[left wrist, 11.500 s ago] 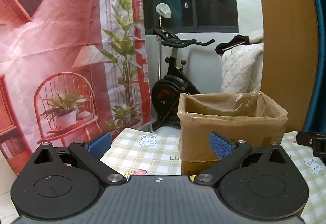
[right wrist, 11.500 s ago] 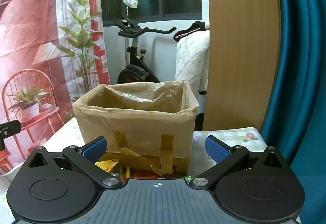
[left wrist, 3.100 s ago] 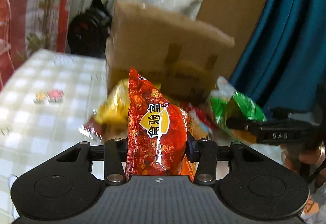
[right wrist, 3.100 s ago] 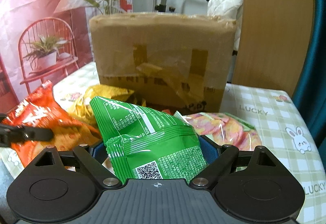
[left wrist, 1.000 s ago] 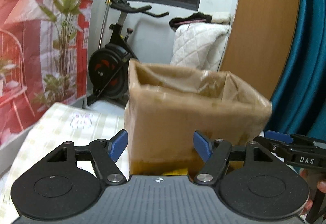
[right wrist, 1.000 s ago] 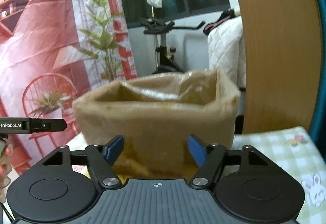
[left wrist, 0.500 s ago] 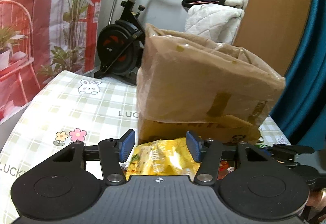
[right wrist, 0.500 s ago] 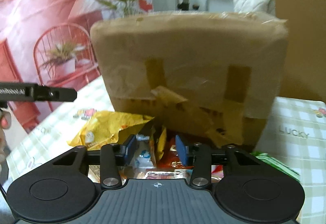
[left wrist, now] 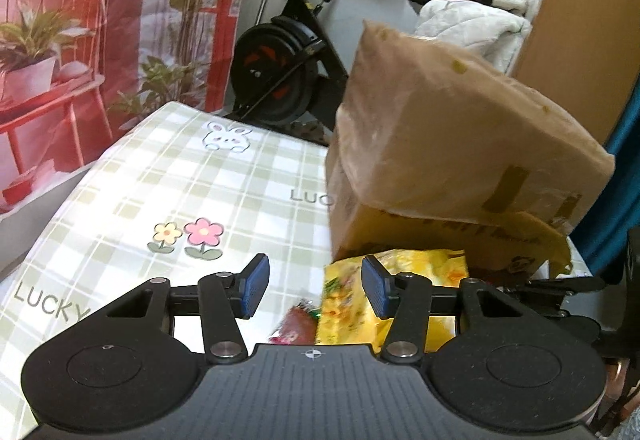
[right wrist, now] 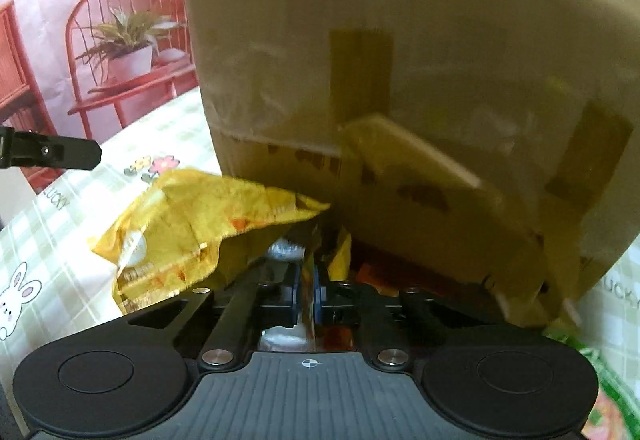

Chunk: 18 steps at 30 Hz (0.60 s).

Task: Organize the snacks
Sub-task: 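Lower the left tool to the small red packet and close on it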

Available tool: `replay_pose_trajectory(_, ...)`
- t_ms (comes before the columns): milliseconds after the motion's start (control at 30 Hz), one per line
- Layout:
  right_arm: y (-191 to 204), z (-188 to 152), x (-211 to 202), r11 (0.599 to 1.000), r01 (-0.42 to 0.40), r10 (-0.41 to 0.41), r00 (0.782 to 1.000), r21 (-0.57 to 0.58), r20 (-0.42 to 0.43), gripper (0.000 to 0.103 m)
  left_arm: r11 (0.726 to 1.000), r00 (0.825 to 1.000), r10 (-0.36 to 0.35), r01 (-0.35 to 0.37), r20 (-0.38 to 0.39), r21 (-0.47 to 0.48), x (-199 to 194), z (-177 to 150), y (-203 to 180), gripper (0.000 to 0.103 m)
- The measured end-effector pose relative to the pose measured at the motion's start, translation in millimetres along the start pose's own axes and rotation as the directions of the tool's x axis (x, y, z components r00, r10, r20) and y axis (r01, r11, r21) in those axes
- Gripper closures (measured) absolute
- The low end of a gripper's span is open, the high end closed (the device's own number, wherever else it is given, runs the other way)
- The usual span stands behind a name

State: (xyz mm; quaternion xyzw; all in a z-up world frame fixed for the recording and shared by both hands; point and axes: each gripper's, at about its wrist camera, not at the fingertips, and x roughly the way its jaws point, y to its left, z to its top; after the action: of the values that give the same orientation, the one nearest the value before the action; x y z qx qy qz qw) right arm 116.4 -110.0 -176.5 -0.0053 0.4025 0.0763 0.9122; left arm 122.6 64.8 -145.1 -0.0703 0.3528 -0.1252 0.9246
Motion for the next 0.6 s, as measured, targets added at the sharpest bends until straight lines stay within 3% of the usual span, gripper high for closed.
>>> replay_pose_trajectory(333, -11, -11, -39, 0.992, -0.010, -0.008, 0.991, 0.124, 0.137, 0.103, 0.997, 0.995, 0.045, -0.049, -0.086, -0.052, 15, -23, 32, 0.051)
replay_pose_trajectory(600, -18, -20, -54, 0.986, -0.005, -0.023, 0.986, 0.168, 0.163, 0.103, 0.999, 0.992, 0.039, -0.041, -0.123, -0.017, 36, -31, 39, 0.054)
